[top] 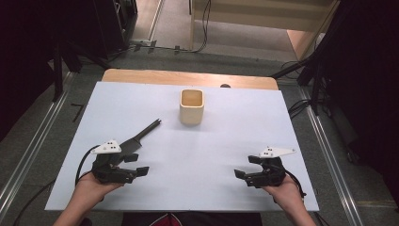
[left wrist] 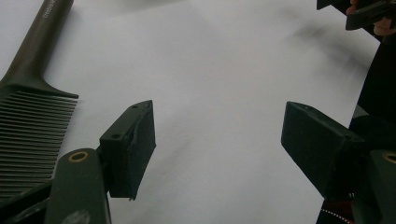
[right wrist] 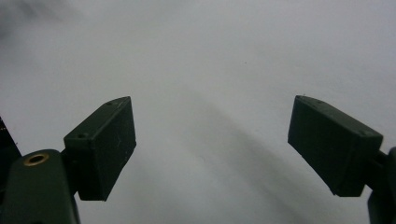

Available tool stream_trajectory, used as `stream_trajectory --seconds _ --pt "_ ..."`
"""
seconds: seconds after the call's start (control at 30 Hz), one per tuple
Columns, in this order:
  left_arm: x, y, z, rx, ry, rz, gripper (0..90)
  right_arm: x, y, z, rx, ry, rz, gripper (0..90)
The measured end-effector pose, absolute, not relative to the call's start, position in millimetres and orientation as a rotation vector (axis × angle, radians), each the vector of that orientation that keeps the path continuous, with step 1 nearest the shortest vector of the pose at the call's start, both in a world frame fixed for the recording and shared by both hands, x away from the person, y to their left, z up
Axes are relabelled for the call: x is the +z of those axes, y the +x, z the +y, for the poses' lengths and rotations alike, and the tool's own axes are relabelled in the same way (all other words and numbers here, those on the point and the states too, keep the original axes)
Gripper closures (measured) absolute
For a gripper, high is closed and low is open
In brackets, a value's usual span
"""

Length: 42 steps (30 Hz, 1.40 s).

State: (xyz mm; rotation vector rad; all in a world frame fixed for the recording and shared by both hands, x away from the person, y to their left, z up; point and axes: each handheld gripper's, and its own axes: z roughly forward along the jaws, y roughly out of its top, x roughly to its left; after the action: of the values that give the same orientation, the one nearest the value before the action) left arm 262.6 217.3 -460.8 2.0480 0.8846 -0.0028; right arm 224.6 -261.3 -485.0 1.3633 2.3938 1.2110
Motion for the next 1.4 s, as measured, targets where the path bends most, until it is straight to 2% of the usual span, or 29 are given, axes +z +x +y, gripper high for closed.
stream_trajectory --seconds 1.4 --pt "-461.7 264.9 217.1 -0.021 2.028 0.871 27.1 -485.9 225.2 -258.6 1.222 1.398 2.334 13.6"
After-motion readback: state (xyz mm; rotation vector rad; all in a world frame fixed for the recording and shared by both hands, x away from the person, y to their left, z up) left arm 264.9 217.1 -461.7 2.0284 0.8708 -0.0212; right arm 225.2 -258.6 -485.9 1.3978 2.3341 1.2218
